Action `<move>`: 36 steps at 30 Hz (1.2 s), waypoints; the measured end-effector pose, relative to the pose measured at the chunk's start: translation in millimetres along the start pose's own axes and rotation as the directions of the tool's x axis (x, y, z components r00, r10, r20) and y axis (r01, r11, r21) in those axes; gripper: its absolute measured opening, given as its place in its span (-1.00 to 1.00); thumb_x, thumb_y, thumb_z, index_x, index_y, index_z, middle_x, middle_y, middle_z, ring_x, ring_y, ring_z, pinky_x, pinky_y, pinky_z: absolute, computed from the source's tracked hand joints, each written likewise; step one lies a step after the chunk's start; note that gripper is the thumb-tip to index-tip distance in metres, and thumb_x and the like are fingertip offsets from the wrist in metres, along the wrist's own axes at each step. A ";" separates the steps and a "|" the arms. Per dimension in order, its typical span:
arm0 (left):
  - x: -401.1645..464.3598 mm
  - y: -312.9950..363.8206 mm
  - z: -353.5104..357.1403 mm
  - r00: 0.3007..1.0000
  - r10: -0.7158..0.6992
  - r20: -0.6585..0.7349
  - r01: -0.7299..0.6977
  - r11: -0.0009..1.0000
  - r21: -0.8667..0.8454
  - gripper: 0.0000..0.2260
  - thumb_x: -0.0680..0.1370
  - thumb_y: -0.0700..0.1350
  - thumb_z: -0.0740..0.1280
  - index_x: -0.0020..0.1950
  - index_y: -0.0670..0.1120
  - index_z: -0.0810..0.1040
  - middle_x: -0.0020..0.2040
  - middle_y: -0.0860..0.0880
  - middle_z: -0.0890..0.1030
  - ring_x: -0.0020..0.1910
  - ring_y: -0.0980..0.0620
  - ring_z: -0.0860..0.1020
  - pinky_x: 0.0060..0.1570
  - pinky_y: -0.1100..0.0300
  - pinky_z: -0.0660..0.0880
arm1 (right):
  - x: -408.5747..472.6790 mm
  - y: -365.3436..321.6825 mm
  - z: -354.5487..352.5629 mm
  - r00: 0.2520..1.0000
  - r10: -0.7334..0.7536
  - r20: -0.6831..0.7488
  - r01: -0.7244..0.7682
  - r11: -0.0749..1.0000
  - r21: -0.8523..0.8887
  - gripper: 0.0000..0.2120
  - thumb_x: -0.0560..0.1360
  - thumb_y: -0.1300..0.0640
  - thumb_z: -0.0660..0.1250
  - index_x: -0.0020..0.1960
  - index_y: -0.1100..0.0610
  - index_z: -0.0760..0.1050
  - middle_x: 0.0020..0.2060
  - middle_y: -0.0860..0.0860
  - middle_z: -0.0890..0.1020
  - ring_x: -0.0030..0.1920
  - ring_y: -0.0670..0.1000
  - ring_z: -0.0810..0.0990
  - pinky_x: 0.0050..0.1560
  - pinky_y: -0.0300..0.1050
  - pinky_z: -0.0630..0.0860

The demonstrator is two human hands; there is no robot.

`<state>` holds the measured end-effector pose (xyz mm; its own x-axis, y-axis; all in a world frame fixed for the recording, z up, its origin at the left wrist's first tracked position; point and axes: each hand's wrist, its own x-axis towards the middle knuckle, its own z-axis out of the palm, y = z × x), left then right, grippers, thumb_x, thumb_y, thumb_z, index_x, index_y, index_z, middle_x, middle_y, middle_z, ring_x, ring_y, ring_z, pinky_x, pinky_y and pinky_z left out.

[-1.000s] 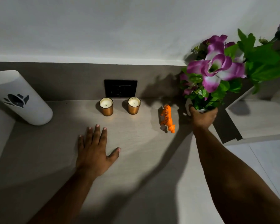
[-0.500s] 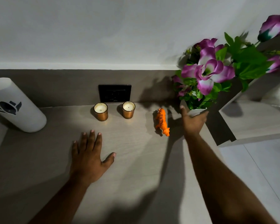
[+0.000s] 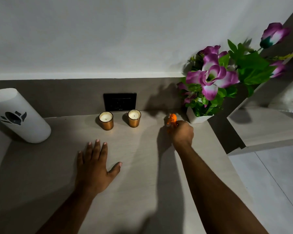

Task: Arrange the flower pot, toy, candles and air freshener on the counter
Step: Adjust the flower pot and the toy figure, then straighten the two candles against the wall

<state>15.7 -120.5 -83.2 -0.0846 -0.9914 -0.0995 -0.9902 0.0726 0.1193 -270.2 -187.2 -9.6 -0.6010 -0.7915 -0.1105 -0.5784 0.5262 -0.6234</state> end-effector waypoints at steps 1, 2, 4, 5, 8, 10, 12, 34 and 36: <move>-0.2 0.0 -0.3 1.000 0.000 0.000 0.000 1.000 0.000 -0.10 0.35 0.50 -0.21 0.57 0.01 -0.06 0.61 -0.09 -0.06 0.57 -0.15 -0.13 0.50 -0.22 -0.08 | 3.6 -0.7 -0.2 1.000 0.006 -0.003 -0.006 1.000 -0.006 -0.55 0.62 -0.14 0.20 -0.02 0.21 0.66 -0.08 0.26 0.69 -0.01 0.32 0.62 0.04 0.09 0.57; -0.4 -0.2 0.0 1.000 0.000 0.000 0.000 1.000 0.000 -0.10 0.35 0.50 -0.22 0.57 0.02 -0.07 0.61 -0.08 -0.07 0.57 -0.15 -0.14 0.50 -0.22 -0.08 | 6.5 -1.1 0.0 1.000 0.007 -0.002 -0.007 1.000 -0.013 -0.57 0.61 -0.13 0.23 -0.01 0.21 0.66 -0.06 0.26 0.69 -0.01 0.31 0.62 0.03 0.08 0.58; -0.4 -0.7 1.1 1.000 -0.002 -0.002 0.002 1.000 0.004 -0.10 0.34 0.51 -0.23 0.57 0.02 -0.08 0.61 -0.08 -0.08 0.57 -0.14 -0.15 0.50 -0.22 -0.08 | 8.7 -1.2 1.8 1.000 0.016 -0.004 -0.016 1.000 -0.011 -0.57 0.61 -0.13 0.24 0.00 0.22 0.66 -0.06 0.26 0.69 -0.01 0.31 0.63 0.02 0.07 0.58; -0.1 -1.1 1.7 1.000 -0.003 -0.005 0.003 1.000 0.005 -0.09 0.34 0.51 -0.24 0.57 0.02 -0.08 0.61 -0.08 -0.08 0.57 -0.14 -0.15 0.50 -0.22 -0.08 | 7.9 -0.9 2.5 1.000 0.026 -0.009 -0.026 1.000 -0.002 -0.53 0.62 -0.15 0.21 -0.01 0.24 0.65 -0.07 0.27 0.69 -0.03 0.31 0.62 0.00 0.07 0.57; 0.4 -1.5 2.1 1.000 0.000 -0.004 0.000 1.000 0.000 -0.10 0.35 0.52 -0.23 0.57 0.02 -0.06 0.61 -0.08 -0.06 0.57 -0.14 -0.14 0.49 -0.21 -0.09 | 0.5 -1.1 -0.5 0.995 0.017 -0.098 -0.012 0.999 0.053 -0.53 0.60 -0.15 0.24 0.08 0.28 0.59 0.01 0.27 0.67 -0.04 0.26 0.61 -0.03 0.04 0.53; -0.3 -1.6 0.8 1.000 0.005 -0.013 -0.005 0.999 -0.033 -0.12 0.38 0.51 -0.12 0.56 0.00 0.00 0.61 -0.09 0.00 0.57 -0.15 -0.09 0.48 -0.19 -0.08 | -9.6 -2.9 -3.6 0.969 -0.079 -0.236 0.117 0.981 0.155 -0.54 0.57 -0.07 0.34 0.29 0.26 0.53 0.17 0.24 0.64 0.15 0.23 0.60 0.16 0.00 0.51; 3.0 -0.9 -4.9 0.997 -0.043 -0.060 0.031 0.983 -0.183 -0.15 0.42 0.44 0.13 0.54 -0.04 0.11 0.58 -0.12 0.15 0.56 -0.15 0.05 0.48 -0.16 0.03 | -25.4 -11.3 1.7 0.928 -0.203 -0.311 0.290 0.919 0.266 -0.50 0.52 0.03 0.42 0.38 0.25 0.48 0.23 0.20 0.61 0.16 0.14 0.59 0.24 -0.25 0.45; 126.0 15.7 -59.0 0.904 -0.426 -0.038 0.258 0.613 -0.747 -0.32 0.32 0.05 0.57 0.35 -0.13 0.43 0.31 -0.17 0.54 0.26 -0.18 0.50 0.22 -0.07 0.49 | -22.1 -54.8 105.9 0.937 -0.308 0.162 0.270 0.937 0.223 -0.27 0.41 -0.14 0.49 0.46 0.11 0.33 0.37 0.09 0.49 0.36 0.13 0.48 0.34 0.01 0.44; 104.0 7.6 -52.5 0.913 -0.409 0.018 0.308 0.658 -0.687 -0.22 0.36 0.14 0.50 0.47 -0.10 0.27 0.46 -0.16 0.37 0.42 -0.19 0.35 0.33 -0.08 0.37 | -44.2 -34.7 102.7 0.909 -0.376 0.182 0.363 0.926 0.100 -0.19 0.42 -0.31 0.39 0.51 0.08 0.25 0.44 0.08 0.41 0.41 0.13 0.41 0.35 0.01 0.39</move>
<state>5.2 -228.8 -40.7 0.3253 -0.9325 -0.1572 -0.6013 -0.3322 0.7267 -166.9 -202.4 -62.6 -0.2285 -0.9735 -0.0067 -0.6988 0.1688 -0.6951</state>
